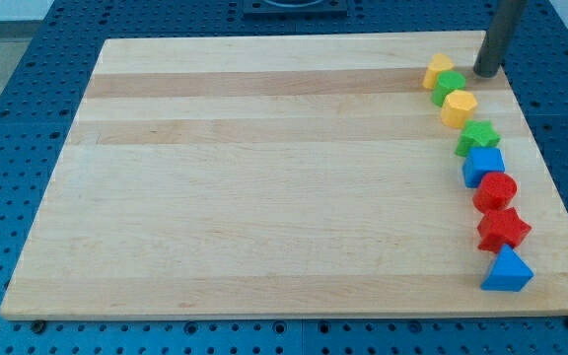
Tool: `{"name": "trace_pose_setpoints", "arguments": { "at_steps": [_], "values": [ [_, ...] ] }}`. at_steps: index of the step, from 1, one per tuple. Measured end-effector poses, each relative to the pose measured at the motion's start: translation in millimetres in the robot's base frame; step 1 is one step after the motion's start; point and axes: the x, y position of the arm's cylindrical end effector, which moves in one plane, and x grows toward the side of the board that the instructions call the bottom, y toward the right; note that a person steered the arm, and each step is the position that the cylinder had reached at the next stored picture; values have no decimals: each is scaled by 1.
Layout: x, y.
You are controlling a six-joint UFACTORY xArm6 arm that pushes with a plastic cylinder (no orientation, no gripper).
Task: Place the yellow hexagon underneath the yellow heart
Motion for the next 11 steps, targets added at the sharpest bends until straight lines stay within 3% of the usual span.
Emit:
{"name": "trace_pose_setpoints", "arguments": {
  "at_steps": [3,5,7,8,10,11],
  "values": [
    [0,-93],
    [0,-114],
    [-12,-14],
    [-12,-6],
    [43,-9],
    [51,-9]
  ]
}}
